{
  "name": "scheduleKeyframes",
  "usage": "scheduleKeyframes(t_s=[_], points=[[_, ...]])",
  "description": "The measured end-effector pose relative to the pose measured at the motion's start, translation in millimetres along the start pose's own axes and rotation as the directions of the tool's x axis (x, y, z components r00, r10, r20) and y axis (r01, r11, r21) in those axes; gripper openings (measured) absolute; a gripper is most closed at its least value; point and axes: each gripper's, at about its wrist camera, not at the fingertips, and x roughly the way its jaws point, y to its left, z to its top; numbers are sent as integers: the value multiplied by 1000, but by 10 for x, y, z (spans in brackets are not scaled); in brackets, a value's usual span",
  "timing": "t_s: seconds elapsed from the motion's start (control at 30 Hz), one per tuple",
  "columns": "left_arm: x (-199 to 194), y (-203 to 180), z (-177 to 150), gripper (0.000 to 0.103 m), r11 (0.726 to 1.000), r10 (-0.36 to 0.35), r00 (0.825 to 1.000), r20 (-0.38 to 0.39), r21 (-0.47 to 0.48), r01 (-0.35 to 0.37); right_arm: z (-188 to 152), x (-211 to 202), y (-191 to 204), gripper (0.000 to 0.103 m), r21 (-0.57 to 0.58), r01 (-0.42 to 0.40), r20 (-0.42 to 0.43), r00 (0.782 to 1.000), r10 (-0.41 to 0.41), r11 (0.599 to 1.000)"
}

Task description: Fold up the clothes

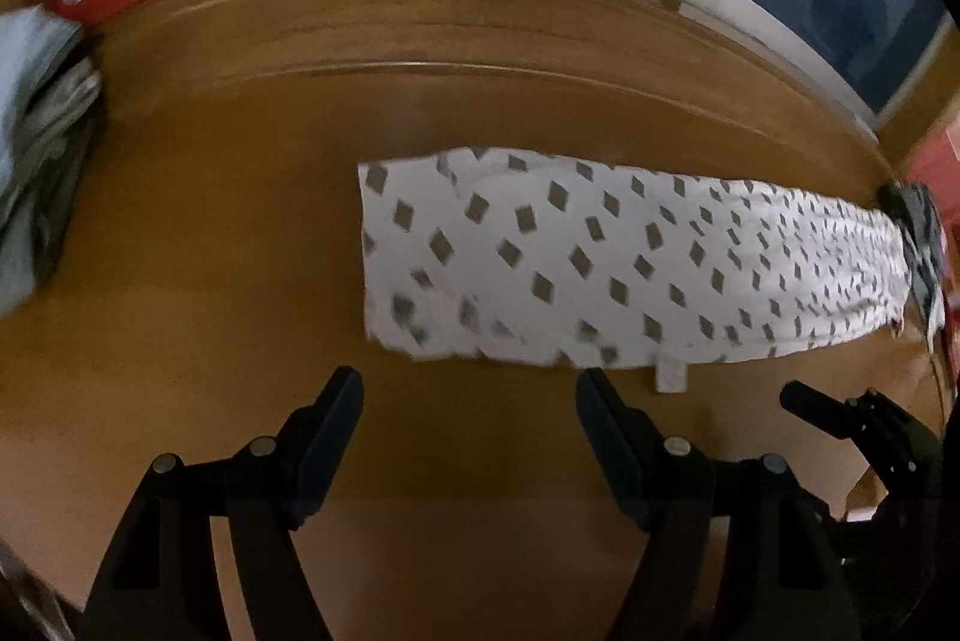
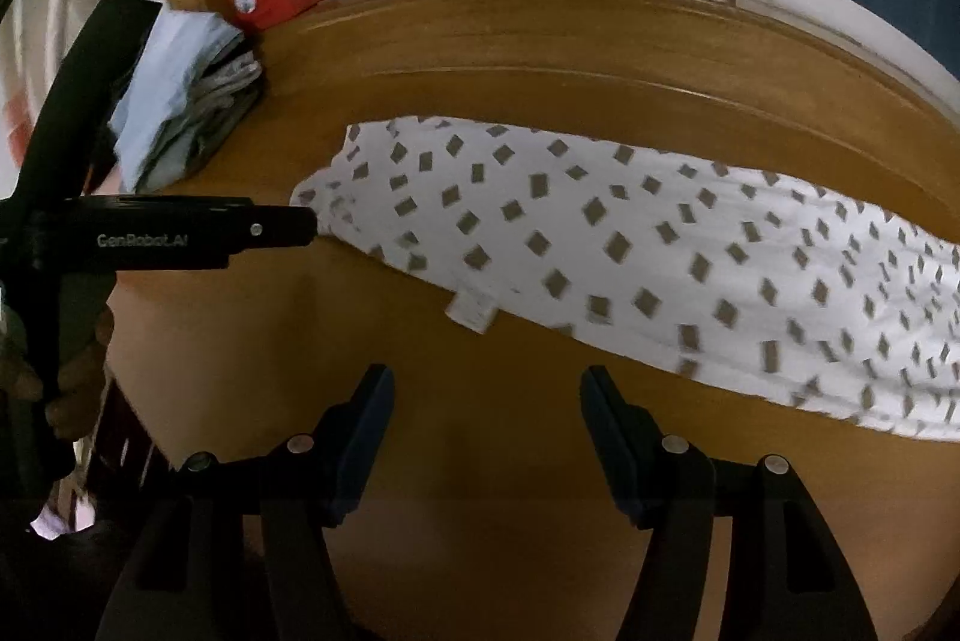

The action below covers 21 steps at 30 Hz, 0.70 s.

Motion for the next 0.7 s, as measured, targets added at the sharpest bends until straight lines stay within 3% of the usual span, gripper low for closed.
scheduleKeyframes(t_s=[0.2,0.3,0.53,0.7], points=[[182,248,212,71,971,-54,997,-48,229,64,177,257,452,64,133,87,21,996,-90,987],[199,415,286,71,952,-79,995,-58,291,92,260,369,671,64,158,91,39,994,-98,983],[226,715,388,71,940,-106,992,-66,319,121,555,694,1142,64,77,172,50,983,-176,982],[290,825,412,71,946,-129,989,-78,289,146,658,935,1200,64,55,204,7,979,-205,977]])
